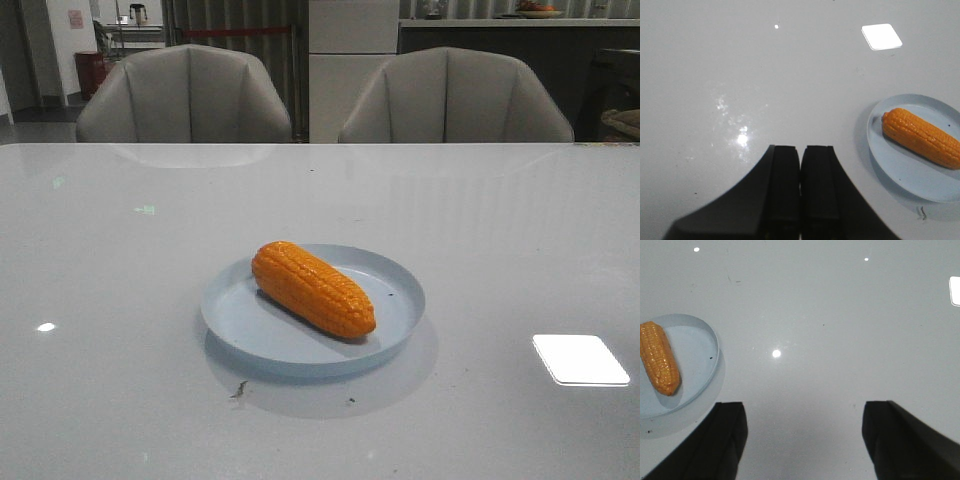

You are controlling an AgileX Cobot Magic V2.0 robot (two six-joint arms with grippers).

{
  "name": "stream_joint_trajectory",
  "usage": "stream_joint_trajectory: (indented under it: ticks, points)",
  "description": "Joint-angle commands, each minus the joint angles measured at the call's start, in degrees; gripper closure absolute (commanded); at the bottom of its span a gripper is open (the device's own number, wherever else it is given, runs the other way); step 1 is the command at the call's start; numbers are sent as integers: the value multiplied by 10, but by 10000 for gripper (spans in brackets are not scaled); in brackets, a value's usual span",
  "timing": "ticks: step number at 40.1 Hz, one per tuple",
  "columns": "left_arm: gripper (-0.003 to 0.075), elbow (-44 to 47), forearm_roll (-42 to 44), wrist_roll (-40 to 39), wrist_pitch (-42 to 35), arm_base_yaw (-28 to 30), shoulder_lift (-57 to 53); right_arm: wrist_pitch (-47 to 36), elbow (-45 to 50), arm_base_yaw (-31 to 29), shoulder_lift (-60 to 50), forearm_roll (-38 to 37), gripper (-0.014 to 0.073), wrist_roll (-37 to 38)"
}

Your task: Place corn on plate with both arms

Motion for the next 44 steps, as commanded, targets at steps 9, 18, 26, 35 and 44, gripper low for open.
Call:
stream_joint_trajectory:
  ticks: [9,18,26,35,44]
  points:
    - [626,123,119,-114,-211,2,-170,-29,-16,-3,-3,13,3,1]
    - [626,260,129,-115,-320,28,-286,-29,-16,-3,-3,13,3,1]
    - [626,357,135,-115,-323,88,-402,-29,-16,-3,-3,13,3,1]
    - [626,428,134,-115,-329,106,-515,-29,-16,-3,-3,13,3,1]
    - [626,447,128,-115,-337,106,-506,-30,-16,-3,-3,13,3,1]
